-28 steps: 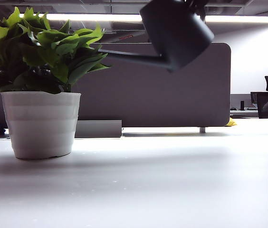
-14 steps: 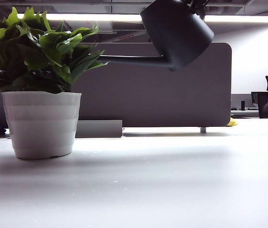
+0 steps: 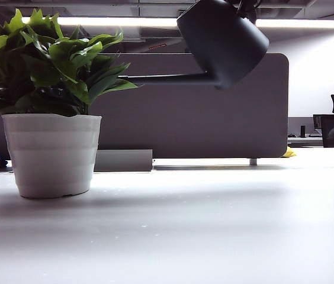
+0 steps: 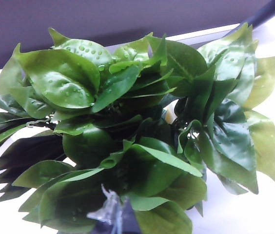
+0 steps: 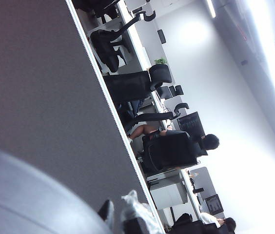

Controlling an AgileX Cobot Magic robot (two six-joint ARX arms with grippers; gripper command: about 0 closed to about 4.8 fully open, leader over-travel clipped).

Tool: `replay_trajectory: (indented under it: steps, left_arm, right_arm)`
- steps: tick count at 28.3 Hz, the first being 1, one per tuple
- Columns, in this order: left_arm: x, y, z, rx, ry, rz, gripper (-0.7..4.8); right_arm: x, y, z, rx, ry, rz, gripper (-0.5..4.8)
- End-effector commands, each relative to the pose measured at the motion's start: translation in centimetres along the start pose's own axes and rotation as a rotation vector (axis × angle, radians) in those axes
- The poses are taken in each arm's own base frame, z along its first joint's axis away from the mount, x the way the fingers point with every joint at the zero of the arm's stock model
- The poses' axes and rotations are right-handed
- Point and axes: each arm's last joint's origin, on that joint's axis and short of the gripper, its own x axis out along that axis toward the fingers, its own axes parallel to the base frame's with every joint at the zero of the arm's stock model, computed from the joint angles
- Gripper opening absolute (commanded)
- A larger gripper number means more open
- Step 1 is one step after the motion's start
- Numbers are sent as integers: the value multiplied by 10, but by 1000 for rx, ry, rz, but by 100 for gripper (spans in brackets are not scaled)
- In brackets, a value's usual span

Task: Pick up the watering can from the table, water the potted plant, and put the can back.

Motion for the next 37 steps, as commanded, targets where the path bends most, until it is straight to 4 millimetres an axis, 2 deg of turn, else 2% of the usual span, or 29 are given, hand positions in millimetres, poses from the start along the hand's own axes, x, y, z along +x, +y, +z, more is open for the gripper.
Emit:
replay_trajectory:
  steps: [1, 30, 37]
  left_arm:
    - [-1, 0, 1, 3, -13, 2, -6]
    - [-1, 0, 1, 3, -5, 2, -6]
    - [-1, 0, 1, 2, -4, 6, -6]
  right_arm:
    - [-15, -34, 16, 11, -94, -198, -5]
    - [-14, -33, 16, -10, -86, -195, -5]
    - [-14, -31, 15, 61, -85, -171, -5]
